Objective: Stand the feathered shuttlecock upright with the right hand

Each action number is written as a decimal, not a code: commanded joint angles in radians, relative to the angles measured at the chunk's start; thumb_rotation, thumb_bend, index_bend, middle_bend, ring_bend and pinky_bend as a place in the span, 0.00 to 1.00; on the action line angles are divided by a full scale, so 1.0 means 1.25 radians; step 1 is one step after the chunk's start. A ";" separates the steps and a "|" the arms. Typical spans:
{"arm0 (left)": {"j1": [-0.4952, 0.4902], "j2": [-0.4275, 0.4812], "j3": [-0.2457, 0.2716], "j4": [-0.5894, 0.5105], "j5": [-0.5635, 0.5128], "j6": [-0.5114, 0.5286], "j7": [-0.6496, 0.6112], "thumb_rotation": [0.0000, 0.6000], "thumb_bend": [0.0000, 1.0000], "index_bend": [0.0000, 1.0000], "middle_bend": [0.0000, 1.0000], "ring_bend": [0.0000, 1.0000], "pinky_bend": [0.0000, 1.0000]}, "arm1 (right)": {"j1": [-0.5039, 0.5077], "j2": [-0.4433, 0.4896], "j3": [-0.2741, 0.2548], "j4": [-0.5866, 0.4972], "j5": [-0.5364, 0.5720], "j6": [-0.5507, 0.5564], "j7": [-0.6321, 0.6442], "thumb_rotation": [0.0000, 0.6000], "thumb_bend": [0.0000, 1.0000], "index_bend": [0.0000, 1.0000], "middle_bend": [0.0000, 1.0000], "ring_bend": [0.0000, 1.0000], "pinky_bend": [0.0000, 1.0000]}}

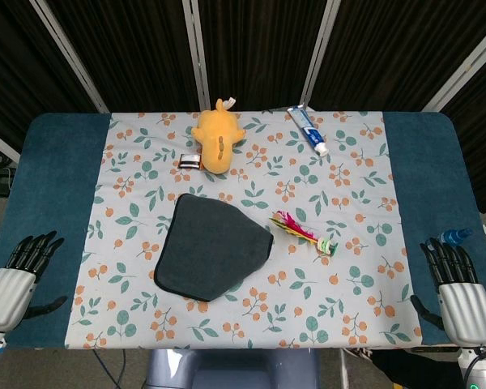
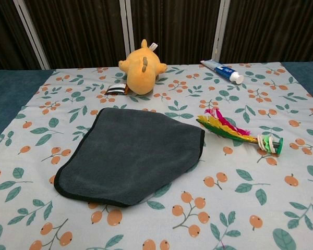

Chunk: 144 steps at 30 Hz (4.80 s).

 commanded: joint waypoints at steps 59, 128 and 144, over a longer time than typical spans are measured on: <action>-0.016 0.033 0.004 -0.018 -0.032 -0.046 -0.105 1.00 0.18 0.00 0.00 0.00 0.00 | 0.532 -0.631 0.357 0.195 0.755 -0.248 -0.401 1.00 0.20 0.50 0.21 0.00 0.00; -0.018 0.033 0.008 -0.030 -0.033 -0.050 -0.103 1.00 0.18 0.00 0.00 0.00 0.00 | 0.442 -0.456 0.395 -0.110 0.673 -0.111 -0.307 1.00 0.39 0.64 0.36 0.00 0.00; -0.016 0.025 0.005 -0.029 -0.035 -0.046 -0.077 1.00 0.18 0.00 0.00 0.00 0.00 | 0.371 -0.352 0.371 -0.226 0.680 -0.072 -0.254 1.00 0.39 0.64 0.37 0.00 0.00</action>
